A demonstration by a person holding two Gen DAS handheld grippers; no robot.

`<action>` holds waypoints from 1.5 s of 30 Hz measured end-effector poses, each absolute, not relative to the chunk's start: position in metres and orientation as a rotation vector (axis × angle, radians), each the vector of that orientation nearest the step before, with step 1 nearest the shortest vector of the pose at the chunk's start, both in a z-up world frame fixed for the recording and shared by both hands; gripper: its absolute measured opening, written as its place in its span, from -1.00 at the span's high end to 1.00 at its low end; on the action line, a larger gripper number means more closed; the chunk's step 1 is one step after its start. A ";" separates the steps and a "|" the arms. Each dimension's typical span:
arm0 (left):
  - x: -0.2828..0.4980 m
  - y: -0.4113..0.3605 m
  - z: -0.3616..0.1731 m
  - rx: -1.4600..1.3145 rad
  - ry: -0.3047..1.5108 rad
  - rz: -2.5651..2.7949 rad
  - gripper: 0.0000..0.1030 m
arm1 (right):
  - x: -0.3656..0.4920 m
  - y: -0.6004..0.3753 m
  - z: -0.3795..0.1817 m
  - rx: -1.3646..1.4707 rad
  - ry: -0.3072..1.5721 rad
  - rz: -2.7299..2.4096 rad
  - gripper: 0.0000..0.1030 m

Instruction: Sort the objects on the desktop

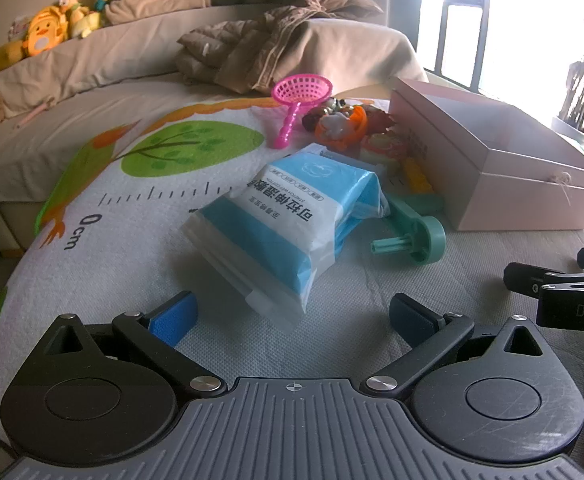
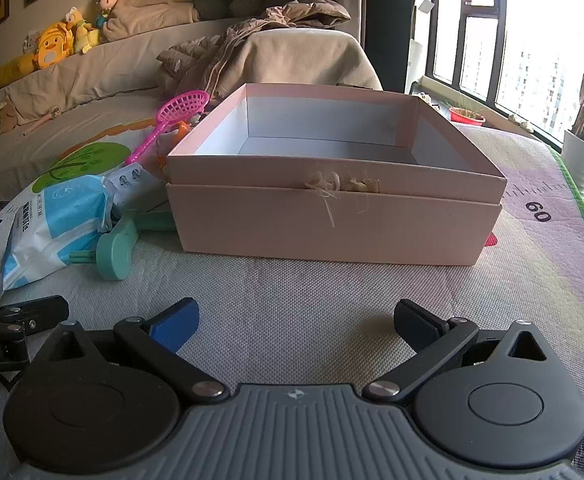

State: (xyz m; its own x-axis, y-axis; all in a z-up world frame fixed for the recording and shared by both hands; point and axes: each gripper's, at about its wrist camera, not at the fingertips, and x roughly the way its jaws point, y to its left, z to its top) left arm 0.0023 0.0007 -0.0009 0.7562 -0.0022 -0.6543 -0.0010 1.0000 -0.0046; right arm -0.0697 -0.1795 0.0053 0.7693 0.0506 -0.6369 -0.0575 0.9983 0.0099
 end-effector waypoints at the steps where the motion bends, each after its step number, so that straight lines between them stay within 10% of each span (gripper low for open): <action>1: 0.002 0.001 -0.001 -0.005 0.713 -0.001 -1.00 | -0.070 -0.180 0.005 -0.010 0.691 0.059 -1.00; 45: 0.008 0.002 -0.003 -0.005 0.712 -0.001 -1.00 | -0.069 -0.179 0.005 -0.010 0.691 0.059 -1.00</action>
